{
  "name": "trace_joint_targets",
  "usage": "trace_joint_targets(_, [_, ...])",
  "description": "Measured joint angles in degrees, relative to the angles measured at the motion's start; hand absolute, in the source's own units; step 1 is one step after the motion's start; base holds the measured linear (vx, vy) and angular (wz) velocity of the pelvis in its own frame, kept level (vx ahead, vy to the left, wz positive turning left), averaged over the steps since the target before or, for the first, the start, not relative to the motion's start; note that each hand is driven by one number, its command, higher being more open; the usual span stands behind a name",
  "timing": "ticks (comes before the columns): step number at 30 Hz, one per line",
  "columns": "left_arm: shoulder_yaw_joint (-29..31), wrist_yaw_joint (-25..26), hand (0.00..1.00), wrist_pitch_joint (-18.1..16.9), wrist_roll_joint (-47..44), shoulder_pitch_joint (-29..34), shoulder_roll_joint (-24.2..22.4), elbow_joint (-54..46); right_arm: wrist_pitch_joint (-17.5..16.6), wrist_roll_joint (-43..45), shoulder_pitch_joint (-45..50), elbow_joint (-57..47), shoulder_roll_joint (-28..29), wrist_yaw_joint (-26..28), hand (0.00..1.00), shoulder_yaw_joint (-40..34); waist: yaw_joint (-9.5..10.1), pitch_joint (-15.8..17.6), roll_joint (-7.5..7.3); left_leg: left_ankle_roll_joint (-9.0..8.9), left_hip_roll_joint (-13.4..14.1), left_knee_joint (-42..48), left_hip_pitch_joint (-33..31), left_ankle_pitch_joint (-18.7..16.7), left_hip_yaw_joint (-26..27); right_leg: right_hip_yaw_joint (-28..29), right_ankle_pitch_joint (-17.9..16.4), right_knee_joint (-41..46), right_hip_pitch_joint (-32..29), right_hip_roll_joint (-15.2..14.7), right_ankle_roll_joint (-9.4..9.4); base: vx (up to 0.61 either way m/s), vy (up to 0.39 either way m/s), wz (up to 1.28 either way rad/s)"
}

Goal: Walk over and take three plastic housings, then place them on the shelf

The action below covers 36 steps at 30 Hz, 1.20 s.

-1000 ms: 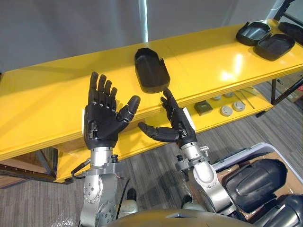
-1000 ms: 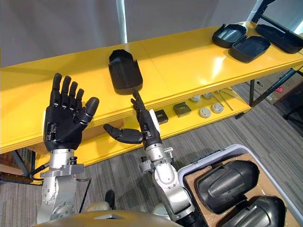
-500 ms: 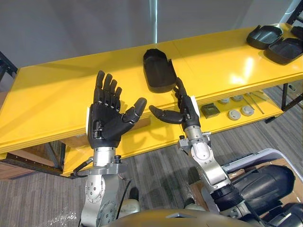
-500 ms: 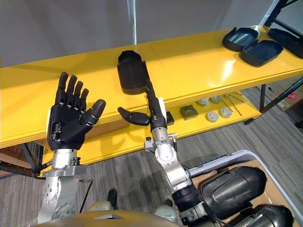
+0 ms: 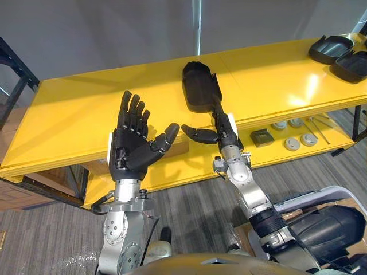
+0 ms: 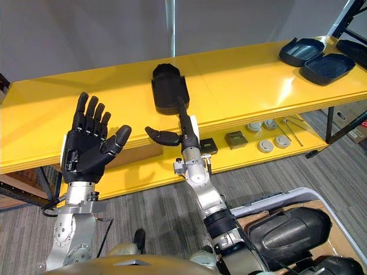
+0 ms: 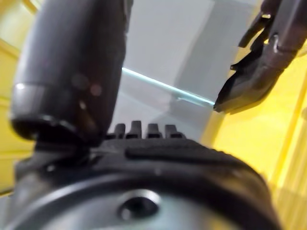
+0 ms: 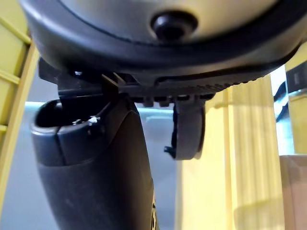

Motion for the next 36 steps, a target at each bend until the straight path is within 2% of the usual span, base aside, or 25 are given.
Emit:
trace_joint_targets(9, [0.32,-0.11,1.0,0.01,-0.01,0.0,-0.01,0.01,1.04,0.03,-6.01,6.89,0.0,-0.45,1.0,-1.25,0.35,0.09,0.21,-0.08,-0.01,0.14,-0.24,0.56,-0.79,-0.63,0.03,0.43,0.05,-0.03,-0.01,-0.01,-0.006,0.04])
trace_joint_targets(13, [1.39,-0.25,1.0,0.01,-0.04,-0.01,-0.02,0.02,1.48,0.02,-7.57,7.84,-0.08,-0.56,1.0,-2.12,0.5,0.55,1.05,-0.09,-0.01,0.12,-0.32,0.76,-1.19,-1.05,-0.07,0.85,0.05,-0.11,-0.11,-0.02,-0.006,0.04])
trace_joint_targets(20, [1.36,-0.54,1.0,0.02,-0.16,-0.04,-0.01,0.03,1.95,0.03,-11.34,11.69,-0.26,-1.33,1.0,-3.7,0.84,0.74,1.34,-0.36,-0.01,0.0,-0.48,0.67,-1.39,-1.2,-0.11,0.9,0.03,-0.1,-0.16,-0.02,-0.005,0.01])
trace_joint_targets(25, [1.37,-0.64,1.0,0.01,-0.19,-0.18,-0.03,0.03,2.09,0.01,-13.89,13.11,-0.69,-2.15,1.0,-3.91,1.03,1.61,2.32,-0.41,0.0,0.01,-0.54,0.74,-1.45,-1.28,-0.1,0.93,-0.01,-0.1,-0.16,0.0,0.0,0.0])
trace_joint_targets(28, [1.4,-1.02,1.0,0.01,-0.19,-0.19,-0.01,0.03,2.08,-0.04,-13.88,13.06,-0.66,-2.93,1.0,-3.91,1.15,1.67,2.25,-0.38,0.04,0.07,-0.56,0.75,-1.39,-1.23,-0.12,0.86,-0.04,-0.06,-0.16,0.0,0.0,0.0])
trace_joint_targets(30, [1.46,-1.23,1.0,0.0,-0.2,-0.22,0.0,0.03,2.07,-0.06,-13.29,11.75,-0.6,-2.8,1.0,-4.03,1.08,1.78,2.1,-0.2,0.05,0.14,-0.56,0.88,-1.26,-1.09,-0.1,0.77,-0.1,-0.04,-0.15,0.0,0.0,0.0])
trace_joint_targets(36, [2.01,-1.64,1.0,-0.22,-0.18,-0.29,0.02,0.03,1.21,-0.11,-0.65,-10.25,-0.62,1.33,1.0,-3.35,0.31,2.18,0.87,-0.17,0.23,0.16,-0.48,0.19,0.7,0.54,0.21,-0.49,-0.73,0.24,0.14,0.01,-0.001,-0.14])
